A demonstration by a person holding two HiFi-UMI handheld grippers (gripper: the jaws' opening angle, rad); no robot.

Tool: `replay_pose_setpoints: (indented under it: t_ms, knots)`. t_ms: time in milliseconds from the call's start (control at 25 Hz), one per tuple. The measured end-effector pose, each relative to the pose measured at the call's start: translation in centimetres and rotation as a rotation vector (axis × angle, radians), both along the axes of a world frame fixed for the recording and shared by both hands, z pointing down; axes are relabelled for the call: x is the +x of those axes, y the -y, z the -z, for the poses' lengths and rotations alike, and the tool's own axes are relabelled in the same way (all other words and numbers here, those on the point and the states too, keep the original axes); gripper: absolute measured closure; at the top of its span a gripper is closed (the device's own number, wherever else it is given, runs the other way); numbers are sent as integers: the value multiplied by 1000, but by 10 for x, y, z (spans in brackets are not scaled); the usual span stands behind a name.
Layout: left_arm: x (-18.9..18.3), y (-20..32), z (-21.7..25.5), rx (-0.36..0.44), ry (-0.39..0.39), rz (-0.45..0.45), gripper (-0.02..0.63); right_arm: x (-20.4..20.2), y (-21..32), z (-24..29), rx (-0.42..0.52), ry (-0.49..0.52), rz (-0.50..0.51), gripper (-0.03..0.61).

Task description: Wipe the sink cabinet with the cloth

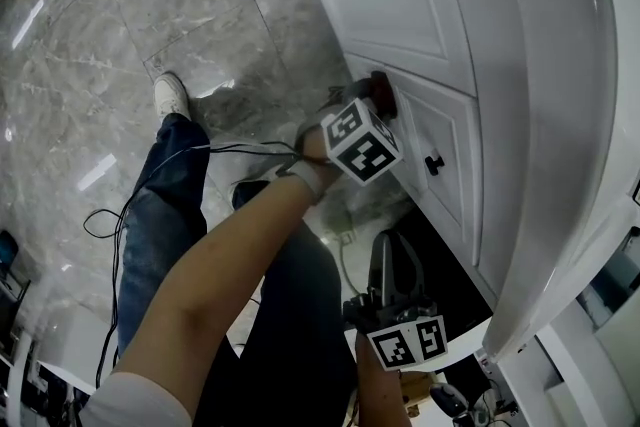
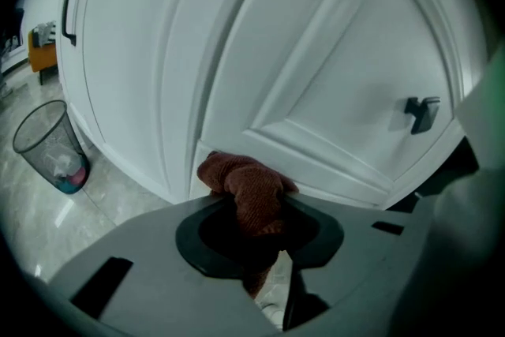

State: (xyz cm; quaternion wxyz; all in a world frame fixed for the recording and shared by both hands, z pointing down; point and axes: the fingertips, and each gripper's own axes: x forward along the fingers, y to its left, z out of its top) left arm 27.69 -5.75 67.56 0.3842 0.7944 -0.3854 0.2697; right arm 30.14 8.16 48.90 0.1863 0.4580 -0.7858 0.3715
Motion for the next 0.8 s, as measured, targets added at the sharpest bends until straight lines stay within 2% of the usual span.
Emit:
replay_pose_setpoints:
  t_ms: [240,640,800]
  knots:
    - [58,-40,0,-6,2,-91,508,31,-3,-2,19,-5,-35,543]
    - [146,-103,6,-58,-103,-199,508,74,-25,-15,-9,-33,-90,543]
    - [163,-114,5,-74,-125,-211,508,83,-27,-15,-9,-47,-109,543]
